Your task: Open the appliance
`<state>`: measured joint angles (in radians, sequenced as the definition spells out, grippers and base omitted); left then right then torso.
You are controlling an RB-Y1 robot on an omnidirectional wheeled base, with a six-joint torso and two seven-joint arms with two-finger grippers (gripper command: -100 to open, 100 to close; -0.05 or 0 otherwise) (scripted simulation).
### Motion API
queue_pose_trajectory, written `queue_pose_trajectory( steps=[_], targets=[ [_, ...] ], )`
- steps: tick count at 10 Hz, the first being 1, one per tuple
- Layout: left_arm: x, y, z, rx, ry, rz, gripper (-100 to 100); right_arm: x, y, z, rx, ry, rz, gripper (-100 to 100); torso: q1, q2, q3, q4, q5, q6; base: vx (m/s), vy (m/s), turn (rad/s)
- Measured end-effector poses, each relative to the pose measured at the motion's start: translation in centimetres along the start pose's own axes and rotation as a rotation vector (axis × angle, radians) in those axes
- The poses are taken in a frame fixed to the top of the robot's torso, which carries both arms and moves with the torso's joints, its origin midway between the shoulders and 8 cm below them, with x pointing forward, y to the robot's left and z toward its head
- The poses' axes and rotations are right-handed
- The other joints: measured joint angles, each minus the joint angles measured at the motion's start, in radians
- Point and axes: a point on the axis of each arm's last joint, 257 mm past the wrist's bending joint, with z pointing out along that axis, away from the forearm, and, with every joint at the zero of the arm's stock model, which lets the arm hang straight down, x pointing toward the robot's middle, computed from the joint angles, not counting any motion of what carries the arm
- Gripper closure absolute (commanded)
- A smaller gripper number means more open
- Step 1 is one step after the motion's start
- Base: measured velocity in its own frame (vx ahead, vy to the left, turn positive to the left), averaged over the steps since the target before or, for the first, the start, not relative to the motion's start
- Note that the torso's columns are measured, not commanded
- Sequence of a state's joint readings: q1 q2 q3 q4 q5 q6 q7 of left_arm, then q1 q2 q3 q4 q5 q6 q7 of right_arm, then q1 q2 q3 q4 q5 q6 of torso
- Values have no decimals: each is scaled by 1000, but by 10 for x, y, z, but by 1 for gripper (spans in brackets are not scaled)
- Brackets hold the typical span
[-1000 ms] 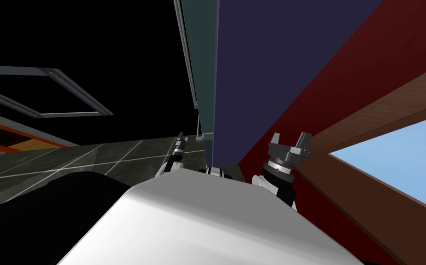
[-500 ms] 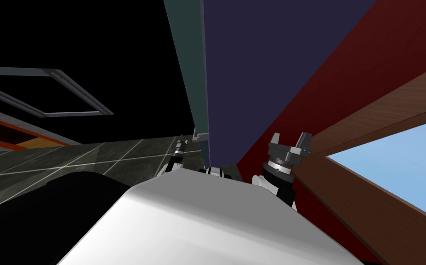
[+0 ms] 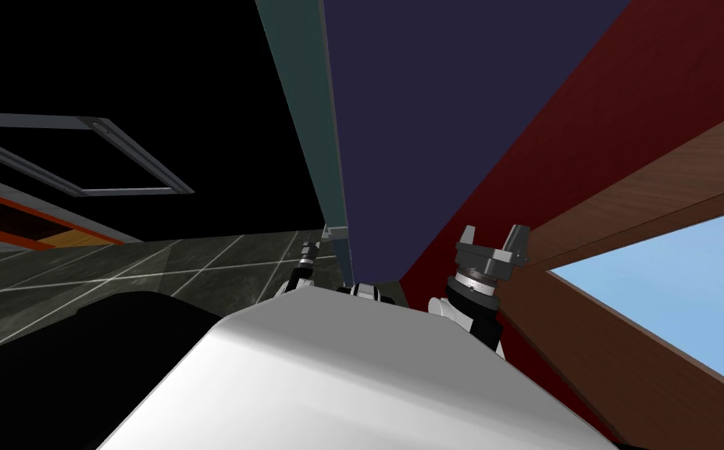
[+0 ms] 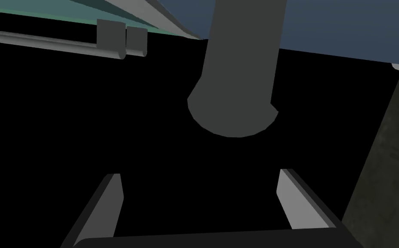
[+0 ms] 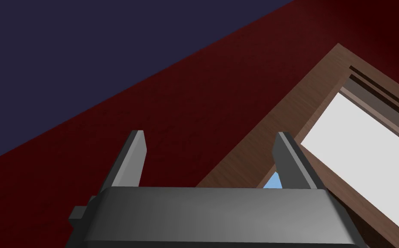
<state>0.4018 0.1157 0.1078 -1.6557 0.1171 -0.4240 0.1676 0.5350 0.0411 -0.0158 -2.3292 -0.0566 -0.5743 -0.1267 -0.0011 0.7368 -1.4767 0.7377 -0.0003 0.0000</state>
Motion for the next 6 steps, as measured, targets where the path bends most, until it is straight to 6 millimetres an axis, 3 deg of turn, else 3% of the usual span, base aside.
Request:
queue_pose_trajectory(
  steps=[3,6],
  targets=[
    [6,27,-9,-39,-52,-74,-100,0,0,0,0,0,0,0,3,3,2,1,1,0,8,-65,16],
    [16,36,-14,-52,-85,-127,-100,0,0,0,0,0,0,0,3,1,1,0,1,0,27,-11,-4]
  ],
)
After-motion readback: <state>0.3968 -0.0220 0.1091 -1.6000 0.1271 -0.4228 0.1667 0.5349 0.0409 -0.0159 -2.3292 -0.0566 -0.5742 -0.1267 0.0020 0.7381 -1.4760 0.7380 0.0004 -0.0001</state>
